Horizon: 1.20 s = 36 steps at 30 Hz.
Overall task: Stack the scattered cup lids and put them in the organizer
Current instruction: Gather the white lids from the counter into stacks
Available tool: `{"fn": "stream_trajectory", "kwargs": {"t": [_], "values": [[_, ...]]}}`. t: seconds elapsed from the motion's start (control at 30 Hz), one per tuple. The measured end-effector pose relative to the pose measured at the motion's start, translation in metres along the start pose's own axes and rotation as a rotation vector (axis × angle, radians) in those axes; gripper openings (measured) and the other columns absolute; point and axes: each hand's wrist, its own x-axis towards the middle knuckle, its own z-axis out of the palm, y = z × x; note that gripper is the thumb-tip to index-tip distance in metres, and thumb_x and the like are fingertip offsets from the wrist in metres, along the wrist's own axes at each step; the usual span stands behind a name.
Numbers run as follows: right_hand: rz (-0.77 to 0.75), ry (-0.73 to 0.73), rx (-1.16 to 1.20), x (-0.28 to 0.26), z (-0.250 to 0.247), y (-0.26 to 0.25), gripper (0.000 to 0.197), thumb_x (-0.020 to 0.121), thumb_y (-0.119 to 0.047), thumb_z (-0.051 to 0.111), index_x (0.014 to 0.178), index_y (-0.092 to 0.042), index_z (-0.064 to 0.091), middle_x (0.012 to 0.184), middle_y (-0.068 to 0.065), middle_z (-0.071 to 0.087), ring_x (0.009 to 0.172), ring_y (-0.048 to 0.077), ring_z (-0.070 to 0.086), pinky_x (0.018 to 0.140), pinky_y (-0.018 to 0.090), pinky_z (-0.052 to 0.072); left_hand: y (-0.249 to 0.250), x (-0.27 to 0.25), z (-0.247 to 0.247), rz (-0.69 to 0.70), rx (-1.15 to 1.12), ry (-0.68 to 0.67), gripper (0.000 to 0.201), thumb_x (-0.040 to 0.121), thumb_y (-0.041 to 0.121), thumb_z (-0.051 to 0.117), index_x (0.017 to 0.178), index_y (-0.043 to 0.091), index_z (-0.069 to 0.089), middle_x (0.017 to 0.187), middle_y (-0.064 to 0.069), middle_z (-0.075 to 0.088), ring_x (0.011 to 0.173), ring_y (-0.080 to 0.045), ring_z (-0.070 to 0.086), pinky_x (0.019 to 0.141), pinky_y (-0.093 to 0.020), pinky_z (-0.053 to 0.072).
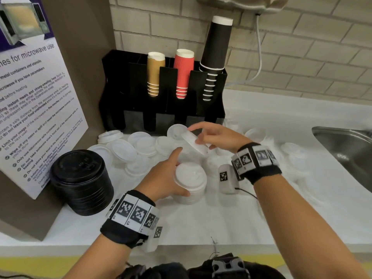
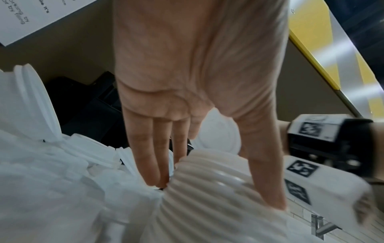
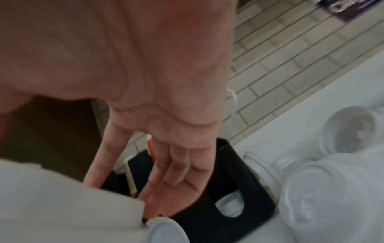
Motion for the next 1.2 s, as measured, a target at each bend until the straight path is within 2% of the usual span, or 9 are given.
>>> {"fn": "stream_trajectory", "kwargs": {"t": [0.1,0.27,0.43,0.73,0.87,1.0,1.07,1.13,1.2], "values": [[-0.029,0.035,0.026,-0.024,0.018,0.008,0.036,0.083,-0.025,0.072,0.113,-0.042,0.063,0.104,-0.005,0.063,0.099,0.012,0.058,0.084,0.022,0.046,0.001,0.0,0.003,-0.001,-0.048,0.029,0.128,0.059,0.027,0.092,0.152,0.037,0.005,0.13,0.005,0.053,0.113,-0.016,0.054,0.089,-0.025,0.043],[-0.103,0.156,-0.006,-0.049,0.051,0.018,0.041,0.075,-0.021,0.079,0.106,-0.044,0.064,0.102,-0.031,0.058,0.095,-0.003,0.051,0.086,0.012,0.041,0.003,0.0,0.006,-0.002,-0.063,0.054,0.135,0.058,0.026,0.092,0.154,0.033,-0.004,0.13,0.003,0.054,0.116,-0.016,0.054,0.091,-0.025,0.042],[-0.051,0.209,-0.135,-0.05,0.069,0.018,0.048,0.069,-0.026,0.082,0.113,-0.04,0.066,0.11,0.0,0.053,0.104,0.009,0.049,0.09,0.016,0.036,0.005,-0.001,0.007,0.004,-0.063,0.057,0.136,0.058,0.025,0.093,0.154,0.032,-0.004,0.108,0.013,0.05,0.101,-0.013,0.055,0.087,-0.023,0.043],[-0.037,0.207,-0.198,-0.047,0.077,0.02,0.054,0.066,-0.028,0.085,0.115,-0.039,0.066,0.102,-0.005,0.046,0.101,0.009,0.047,0.081,0.007,0.032,0.008,-0.003,0.002,-0.016,-0.046,0.058,0.115,0.058,0.018,0.092,0.15,0.027,0.025,0.115,0.004,0.058,0.098,-0.018,0.06,0.09,-0.029,0.049],[-0.027,0.185,-0.218,-0.046,0.08,0.023,0.06,0.064,-0.026,0.087,0.119,-0.036,0.064,0.106,-0.001,0.044,0.104,0.013,0.046,0.09,0.017,0.035,0.011,-0.003,0.001,0.011,0.014,0.037,0.064,0.057,0.024,0.092,0.113,0.02,0.061,0.1,0.009,0.066,0.087,-0.011,0.06,0.077,-0.024,0.049],[-0.008,0.104,-0.151,-0.049,0.066,0.027,0.054,0.068,-0.03,0.085,0.117,-0.037,0.062,0.111,-0.002,0.052,0.103,0.013,0.053,0.088,0.024,0.046,0.015,-0.001,0.001,0.025,0.062,0.025,0.056,0.059,0.028,0.091,0.107,0.02,0.063,0.101,0.007,0.067,0.093,-0.013,0.061,0.081,-0.029,0.05],[0.032,0.2,-0.038,-0.045,0.047,0.032,0.041,0.077,-0.031,0.079,0.115,-0.034,0.063,0.112,-0.001,0.059,0.102,0.014,0.058,0.085,0.023,0.049,0.015,0.001,0.0,0.013,0.083,0.035,0.058,0.06,0.028,0.09,0.11,0.019,0.062,0.106,0.006,0.066,0.098,-0.016,0.06,0.086,-0.033,0.049],[0.142,0.329,-0.147,-0.032,0.03,0.038,0.036,0.086,-0.029,0.07,0.121,-0.024,0.062,0.118,0.004,0.061,0.105,0.016,0.058,0.085,0.02,0.043,0.015,0.002,0.0,0.006,0.092,0.038,0.06,0.061,0.028,0.09,0.113,0.019,0.061,0.111,0.007,0.065,0.102,-0.016,0.058,0.087,-0.032,0.048],[0.277,0.262,-0.339,-0.017,0.022,0.046,0.045,0.088,-0.03,0.066,0.131,-0.018,0.055,0.13,0.008,0.055,0.116,0.02,0.054,0.092,0.024,0.041,0.015,0.001,0.0,0.003,0.096,0.033,0.061,0.061,0.029,0.09,0.114,0.021,0.06,0.111,0.008,0.063,0.102,-0.015,0.057,0.084,-0.029,0.046]]}}
